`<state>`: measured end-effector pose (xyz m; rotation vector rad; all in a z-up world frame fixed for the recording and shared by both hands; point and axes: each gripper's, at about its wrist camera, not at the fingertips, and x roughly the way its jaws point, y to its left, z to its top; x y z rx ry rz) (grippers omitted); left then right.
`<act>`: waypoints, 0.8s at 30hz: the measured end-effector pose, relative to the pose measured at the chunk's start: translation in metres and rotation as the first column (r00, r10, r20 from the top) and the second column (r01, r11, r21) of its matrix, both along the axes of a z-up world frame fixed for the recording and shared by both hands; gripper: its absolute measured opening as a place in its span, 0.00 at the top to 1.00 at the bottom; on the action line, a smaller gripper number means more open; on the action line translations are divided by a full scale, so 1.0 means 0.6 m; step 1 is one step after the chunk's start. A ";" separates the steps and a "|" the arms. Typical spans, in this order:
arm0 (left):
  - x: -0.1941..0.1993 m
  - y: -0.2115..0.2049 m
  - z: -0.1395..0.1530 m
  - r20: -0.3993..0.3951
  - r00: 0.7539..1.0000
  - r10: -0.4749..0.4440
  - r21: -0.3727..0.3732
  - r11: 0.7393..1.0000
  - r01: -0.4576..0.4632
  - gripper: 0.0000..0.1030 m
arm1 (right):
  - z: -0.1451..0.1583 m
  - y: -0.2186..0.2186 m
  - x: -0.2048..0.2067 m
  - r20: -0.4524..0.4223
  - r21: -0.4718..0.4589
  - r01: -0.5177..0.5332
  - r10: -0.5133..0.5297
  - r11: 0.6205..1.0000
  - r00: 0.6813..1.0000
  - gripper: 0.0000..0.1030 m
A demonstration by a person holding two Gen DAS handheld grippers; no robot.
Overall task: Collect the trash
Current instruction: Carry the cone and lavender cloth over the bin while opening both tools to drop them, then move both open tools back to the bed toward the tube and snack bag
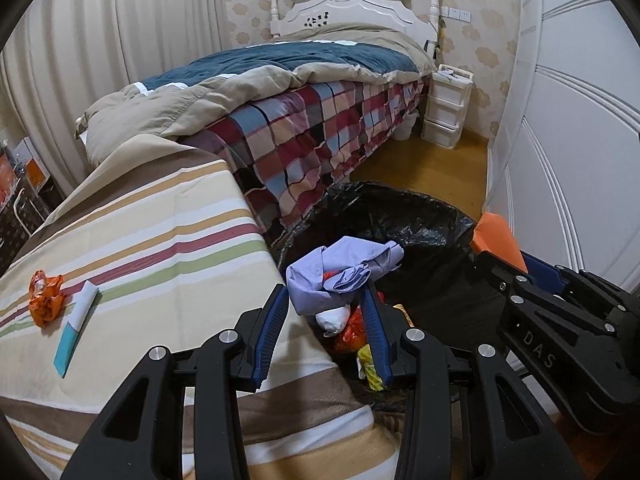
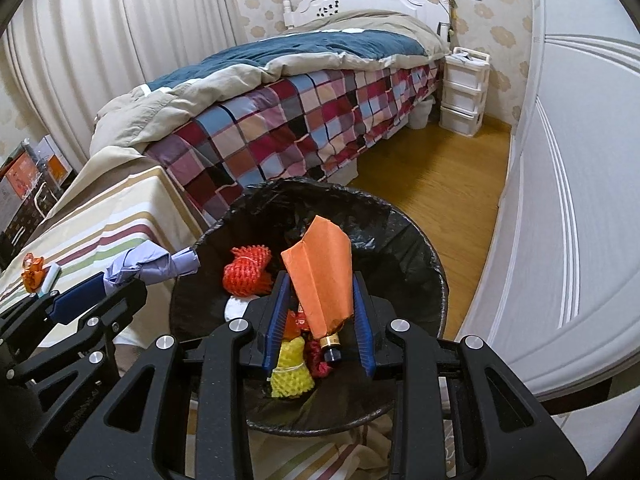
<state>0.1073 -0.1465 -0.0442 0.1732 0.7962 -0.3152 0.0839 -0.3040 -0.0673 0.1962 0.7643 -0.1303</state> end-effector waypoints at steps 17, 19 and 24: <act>-0.013 0.057 0.011 0.029 0.997 0.075 -0.014 0.997 -0.074 0.29 | 0.001 0.023 -0.018 -0.002 -0.018 0.024 -0.024 1.000 1.000 0.39; -0.017 0.081 0.012 0.027 0.995 0.099 -0.016 0.995 -0.098 0.29 | 0.005 0.037 -0.020 0.002 -0.019 0.010 -0.010 1.000 1.000 0.38; -0.026 0.148 0.015 0.021 0.985 0.173 -0.021 0.985 -0.172 0.29 | 0.016 0.076 -0.022 0.007 -0.011 -0.032 0.032 0.999 0.999 0.36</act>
